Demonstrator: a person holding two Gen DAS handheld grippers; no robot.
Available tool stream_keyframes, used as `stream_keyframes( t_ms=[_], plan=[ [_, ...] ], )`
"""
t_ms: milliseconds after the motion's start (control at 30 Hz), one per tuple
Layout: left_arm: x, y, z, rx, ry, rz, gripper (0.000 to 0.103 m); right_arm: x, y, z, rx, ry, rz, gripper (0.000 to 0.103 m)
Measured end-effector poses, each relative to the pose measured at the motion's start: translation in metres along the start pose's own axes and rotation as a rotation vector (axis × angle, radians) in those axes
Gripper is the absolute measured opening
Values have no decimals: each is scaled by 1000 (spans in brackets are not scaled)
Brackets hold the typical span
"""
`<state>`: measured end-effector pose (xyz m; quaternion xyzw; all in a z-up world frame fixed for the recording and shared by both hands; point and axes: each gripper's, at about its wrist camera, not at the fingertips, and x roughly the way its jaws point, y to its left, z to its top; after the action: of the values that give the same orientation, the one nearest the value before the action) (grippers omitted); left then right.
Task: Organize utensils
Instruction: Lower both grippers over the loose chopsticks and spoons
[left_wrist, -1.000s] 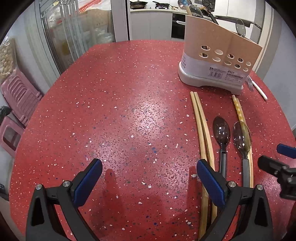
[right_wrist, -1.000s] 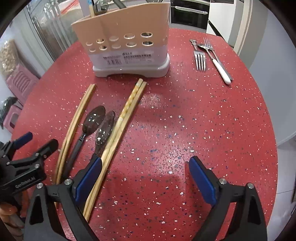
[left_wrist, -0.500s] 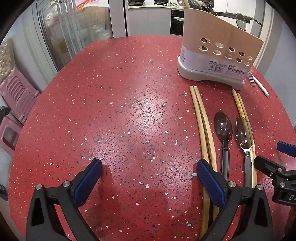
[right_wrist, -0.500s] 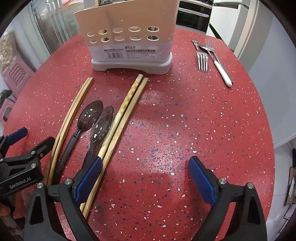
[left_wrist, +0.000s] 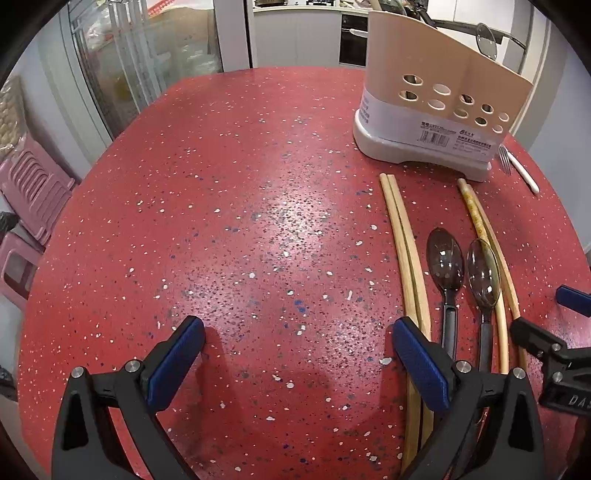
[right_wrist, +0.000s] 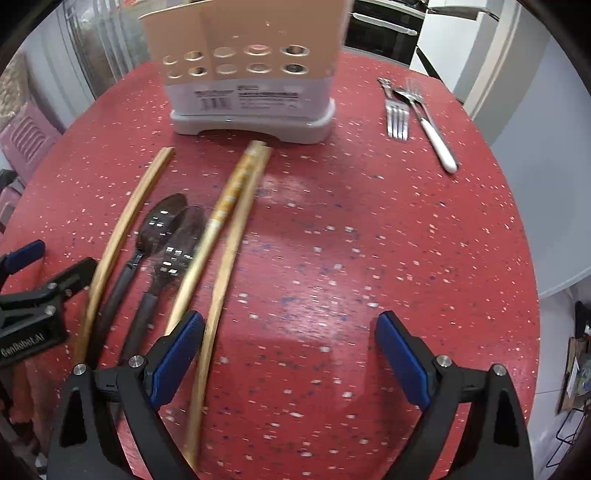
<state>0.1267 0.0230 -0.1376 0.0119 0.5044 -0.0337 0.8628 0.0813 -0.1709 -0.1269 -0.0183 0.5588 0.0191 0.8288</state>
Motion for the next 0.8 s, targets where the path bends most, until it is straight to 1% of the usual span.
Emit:
stream_keyframes(
  t_ms=[67,133,267,433,633,800],
  plan=[
    [-5,3,2,-23,-13,-47,103,0,-9,-1,3,1,-3,95],
    [-7,3,4,-27,-16,-61,103,0,-17,-1,14,3,-10,95],
    [-3,-1,10,-13,-2,-56,103,0,-32,0,40,9,-2,95],
    [1,-3,12,-11,5,-50,103,-1,-32,-2,42,4,-2,95],
    [4,-5,15,-22,15,-60,103,-2,-30,-1,34,2,0,95],
    [10,-17,18,18,22,-38,103,1,-26,6,8,12,8,95]
  ],
)
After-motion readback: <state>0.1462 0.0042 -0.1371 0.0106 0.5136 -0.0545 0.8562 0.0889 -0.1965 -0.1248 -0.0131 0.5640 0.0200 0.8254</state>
